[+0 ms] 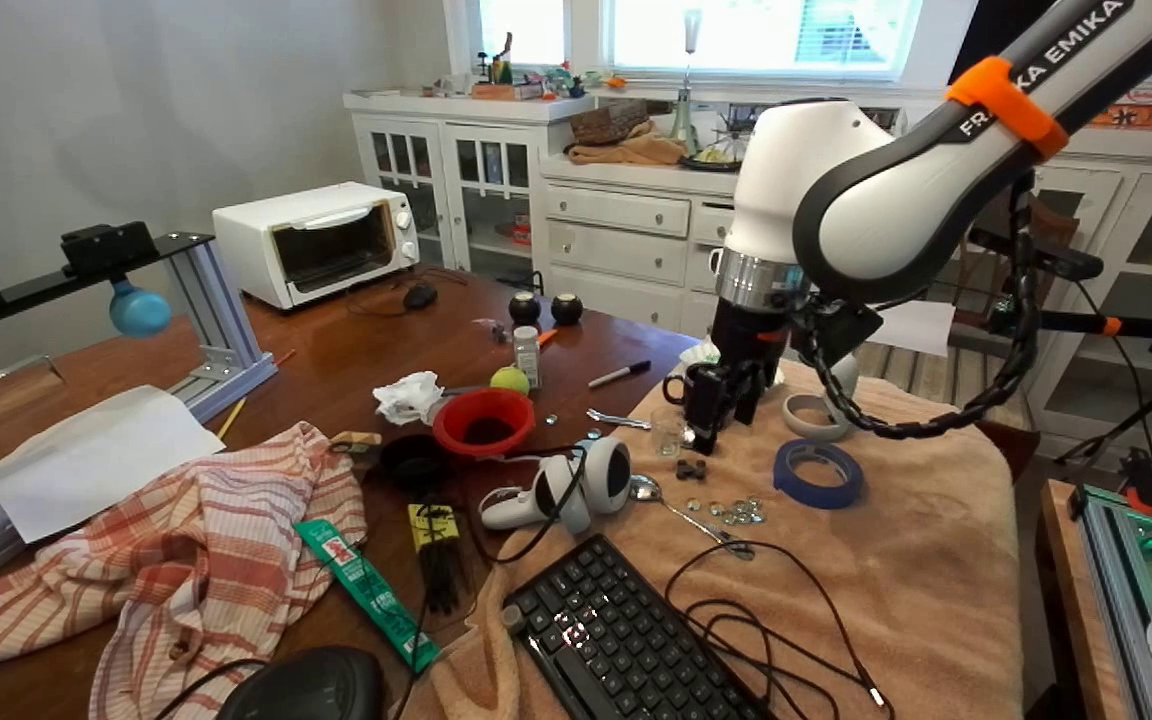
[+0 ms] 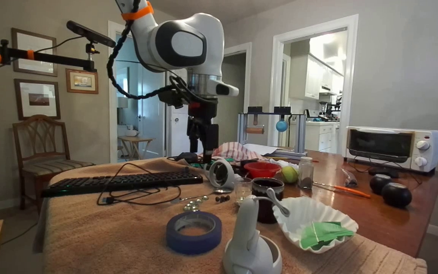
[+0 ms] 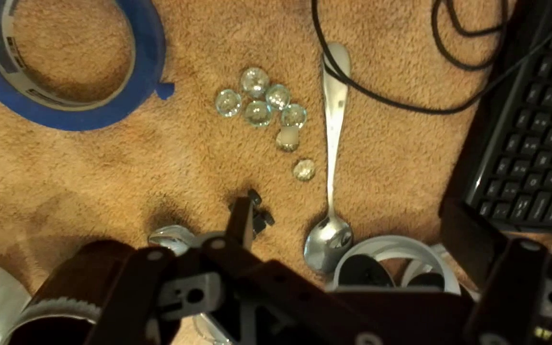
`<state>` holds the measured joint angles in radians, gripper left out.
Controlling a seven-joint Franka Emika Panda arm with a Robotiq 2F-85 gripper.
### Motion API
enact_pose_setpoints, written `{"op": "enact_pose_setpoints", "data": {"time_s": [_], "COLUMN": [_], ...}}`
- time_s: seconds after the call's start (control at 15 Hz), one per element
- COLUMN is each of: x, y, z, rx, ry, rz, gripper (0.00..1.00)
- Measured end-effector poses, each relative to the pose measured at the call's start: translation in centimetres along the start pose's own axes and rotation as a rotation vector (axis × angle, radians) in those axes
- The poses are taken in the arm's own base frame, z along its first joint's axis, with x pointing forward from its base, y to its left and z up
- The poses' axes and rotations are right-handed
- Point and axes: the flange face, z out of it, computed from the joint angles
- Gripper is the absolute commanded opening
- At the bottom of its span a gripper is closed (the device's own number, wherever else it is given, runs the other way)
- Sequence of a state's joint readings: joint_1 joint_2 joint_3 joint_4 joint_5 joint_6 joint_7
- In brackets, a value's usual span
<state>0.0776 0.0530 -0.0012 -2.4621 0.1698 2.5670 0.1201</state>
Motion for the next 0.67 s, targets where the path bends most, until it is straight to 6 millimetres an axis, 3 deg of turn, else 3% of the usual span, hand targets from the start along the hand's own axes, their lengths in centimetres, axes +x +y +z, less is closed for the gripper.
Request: {"op": "enact_pose_setpoints", "data": {"time_s": [0.67], "x": [-0.6], "y": [0.2], "z": [1.7], "rx": [-0.006], "ry": [-0.02], "rz": [-0.041], "gripper": [1.0]}}
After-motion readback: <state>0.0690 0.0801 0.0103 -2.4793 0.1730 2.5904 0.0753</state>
